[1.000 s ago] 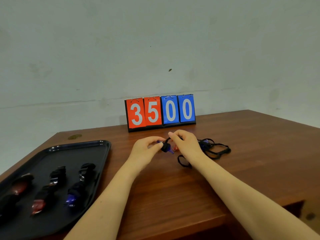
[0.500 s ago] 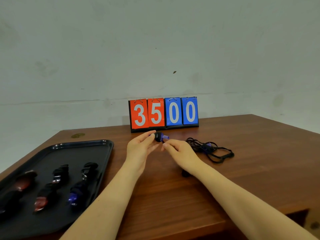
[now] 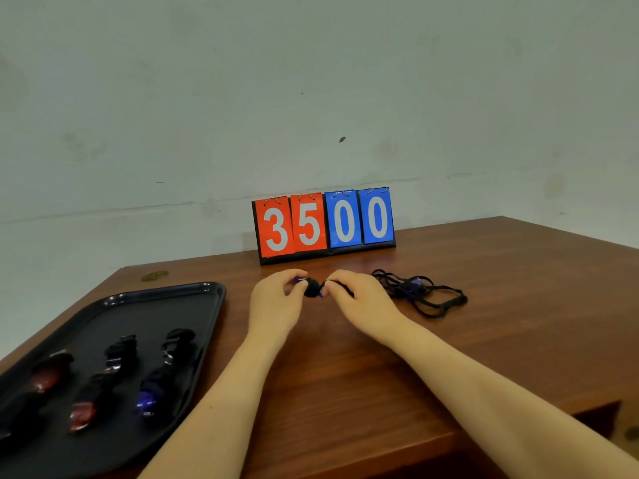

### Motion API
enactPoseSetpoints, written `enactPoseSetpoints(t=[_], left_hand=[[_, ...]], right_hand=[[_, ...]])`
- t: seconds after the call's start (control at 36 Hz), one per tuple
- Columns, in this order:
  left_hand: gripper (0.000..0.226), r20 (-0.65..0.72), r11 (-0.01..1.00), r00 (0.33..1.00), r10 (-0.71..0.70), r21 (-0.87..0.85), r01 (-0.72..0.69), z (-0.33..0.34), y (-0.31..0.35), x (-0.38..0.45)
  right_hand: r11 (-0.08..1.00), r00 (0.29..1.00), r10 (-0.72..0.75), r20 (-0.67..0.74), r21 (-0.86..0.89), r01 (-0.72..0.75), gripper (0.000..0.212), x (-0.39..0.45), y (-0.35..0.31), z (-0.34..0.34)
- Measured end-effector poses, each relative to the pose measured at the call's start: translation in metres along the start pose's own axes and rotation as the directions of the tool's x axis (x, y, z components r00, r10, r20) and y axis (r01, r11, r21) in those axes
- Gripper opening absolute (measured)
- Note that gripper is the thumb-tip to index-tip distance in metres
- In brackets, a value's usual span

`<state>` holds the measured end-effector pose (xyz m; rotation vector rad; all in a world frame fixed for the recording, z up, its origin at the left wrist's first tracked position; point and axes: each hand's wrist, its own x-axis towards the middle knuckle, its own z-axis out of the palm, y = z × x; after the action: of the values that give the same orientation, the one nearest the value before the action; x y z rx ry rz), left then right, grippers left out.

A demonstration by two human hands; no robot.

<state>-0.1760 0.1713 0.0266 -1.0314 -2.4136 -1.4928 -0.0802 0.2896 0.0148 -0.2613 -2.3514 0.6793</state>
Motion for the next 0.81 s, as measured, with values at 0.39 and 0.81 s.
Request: enactPoseSetpoints(t=[0.39, 0.81], left_hand=[[0.019, 0.266, 0.95, 0.962, 0.055, -0.31, 0.031, -0.005, 0.009, -0.006], [0.028, 0.317, 0.347, 0.928, -0.197, -0.863, 0.369, -0.004, 0.015, 0.0]], right_hand=[[0.884, 0.961, 0.276, -0.035, 0.402, -0.239, 0.024, 0.004, 0.005, -0.011], [0.961, 0.966, 0.211, 0.148, 0.148, -0.232, 0.035, -0.001, 0.0, 0.003]])
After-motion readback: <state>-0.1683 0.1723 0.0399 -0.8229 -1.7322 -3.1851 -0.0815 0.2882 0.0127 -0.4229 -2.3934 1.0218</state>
